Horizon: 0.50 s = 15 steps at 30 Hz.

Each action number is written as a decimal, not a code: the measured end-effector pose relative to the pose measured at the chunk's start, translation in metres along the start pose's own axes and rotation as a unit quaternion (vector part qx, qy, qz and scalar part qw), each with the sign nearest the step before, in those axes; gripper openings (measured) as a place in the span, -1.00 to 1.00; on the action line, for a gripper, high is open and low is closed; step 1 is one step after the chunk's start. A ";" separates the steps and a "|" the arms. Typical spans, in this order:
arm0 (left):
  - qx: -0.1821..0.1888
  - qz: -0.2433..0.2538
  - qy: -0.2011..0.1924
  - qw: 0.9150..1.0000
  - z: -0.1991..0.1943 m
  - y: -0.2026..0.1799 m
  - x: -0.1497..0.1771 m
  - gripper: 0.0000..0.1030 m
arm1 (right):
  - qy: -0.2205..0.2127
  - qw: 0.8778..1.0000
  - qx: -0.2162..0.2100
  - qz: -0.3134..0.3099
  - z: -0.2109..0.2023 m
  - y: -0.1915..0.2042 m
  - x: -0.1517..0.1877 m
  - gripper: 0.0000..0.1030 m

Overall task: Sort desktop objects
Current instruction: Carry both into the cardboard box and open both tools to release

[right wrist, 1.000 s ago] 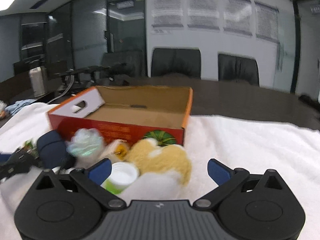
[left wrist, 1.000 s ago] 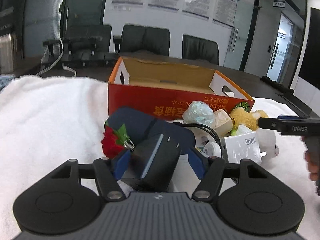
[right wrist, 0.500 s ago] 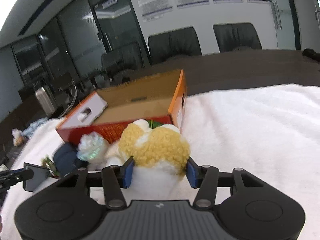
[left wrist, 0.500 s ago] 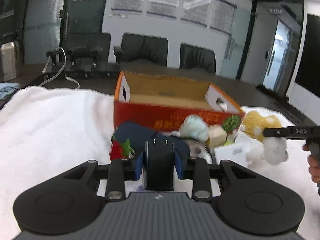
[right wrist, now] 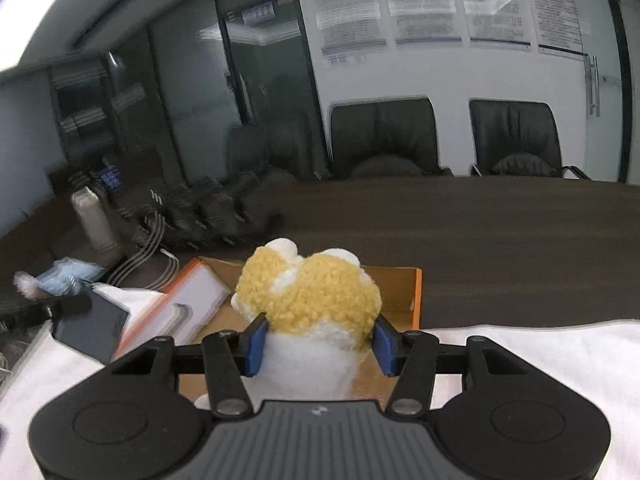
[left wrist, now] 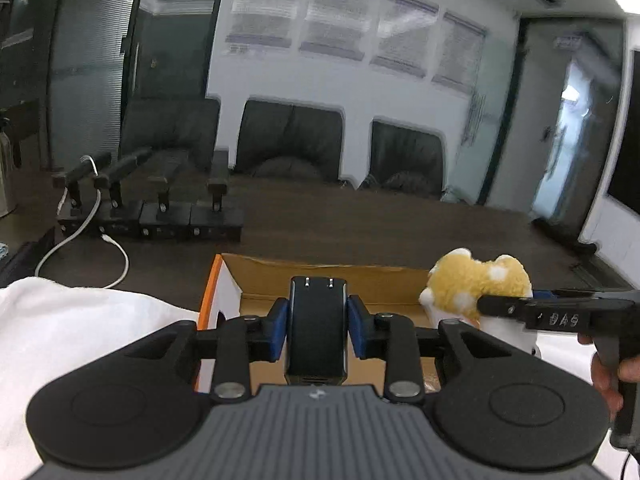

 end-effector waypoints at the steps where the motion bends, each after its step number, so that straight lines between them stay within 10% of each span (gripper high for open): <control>1: -0.003 -0.005 0.019 1.000 0.025 0.003 -0.008 -0.40 | 0.018 1.000 0.015 -0.002 0.022 -0.002 -0.007 0.00; 8: -0.054 -0.036 0.121 0.991 0.150 0.041 -0.008 -0.41 | 0.107 0.990 0.082 -0.034 0.119 -0.016 -0.016 0.01; 12: -0.053 -0.056 0.117 0.990 0.167 0.057 -0.011 -0.37 | 0.131 0.984 0.113 -0.047 0.147 -0.027 -0.011 0.06; 15: -0.064 -0.075 0.116 0.988 0.174 0.065 -0.009 0.32 | 0.127 0.982 0.123 -0.074 0.155 -0.023 -0.011 0.24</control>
Point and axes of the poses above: each gripper's, at about its wrist camera, not at the fingertips, and z roughly the way its jaws point, y to its left, x to its underside, the point moved 9 cm from there along z, roughly the way its jaws point, and after that the axes turned 9 degrees about y, right-handed, at the moved point
